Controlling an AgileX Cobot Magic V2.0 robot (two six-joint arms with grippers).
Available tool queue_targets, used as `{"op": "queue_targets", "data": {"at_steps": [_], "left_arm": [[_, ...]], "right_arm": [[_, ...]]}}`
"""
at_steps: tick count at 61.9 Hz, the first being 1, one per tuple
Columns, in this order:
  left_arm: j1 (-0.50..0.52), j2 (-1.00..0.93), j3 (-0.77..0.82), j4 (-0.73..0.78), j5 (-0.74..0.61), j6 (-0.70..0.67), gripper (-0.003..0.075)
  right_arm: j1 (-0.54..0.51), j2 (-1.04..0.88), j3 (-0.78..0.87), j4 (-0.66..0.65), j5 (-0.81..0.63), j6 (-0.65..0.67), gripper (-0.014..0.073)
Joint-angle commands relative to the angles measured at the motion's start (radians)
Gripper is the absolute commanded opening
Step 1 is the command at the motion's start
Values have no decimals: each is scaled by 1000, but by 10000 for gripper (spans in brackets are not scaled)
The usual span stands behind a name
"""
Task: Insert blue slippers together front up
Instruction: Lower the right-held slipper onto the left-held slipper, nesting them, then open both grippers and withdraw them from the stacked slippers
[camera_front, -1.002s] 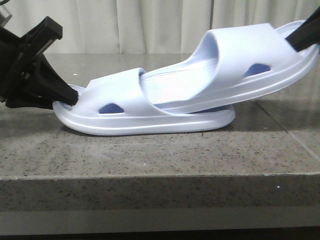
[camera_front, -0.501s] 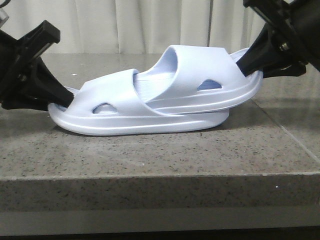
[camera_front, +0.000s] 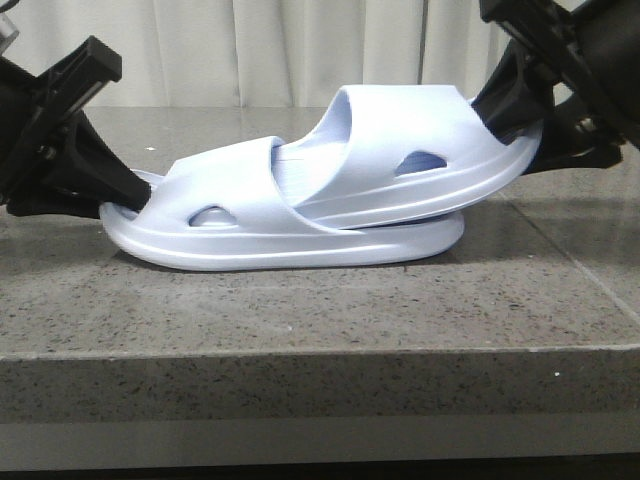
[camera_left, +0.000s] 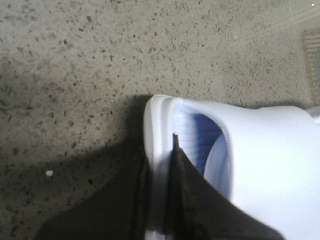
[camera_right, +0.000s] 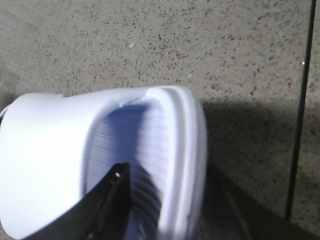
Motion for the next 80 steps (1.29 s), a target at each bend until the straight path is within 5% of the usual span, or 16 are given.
{"op": "queue_targets", "data": {"at_steps": [1, 28, 68, 80], "left_arm": [[-5, -26, -27, -33, 39, 2, -20], [33, -22, -80, -37, 8, 2, -20], [47, 63, -182, 4, -23, -5, -18], [47, 63, -196, 20, -19, -5, 179]], "right_arm": [[-48, -65, -24, -38, 59, -6, 405], [-465, -258, -24, -107, 245, -9, 406], [-470, -274, -22, -107, 283, -10, 406], [-470, -274, -21, -107, 288, -13, 406]]}}
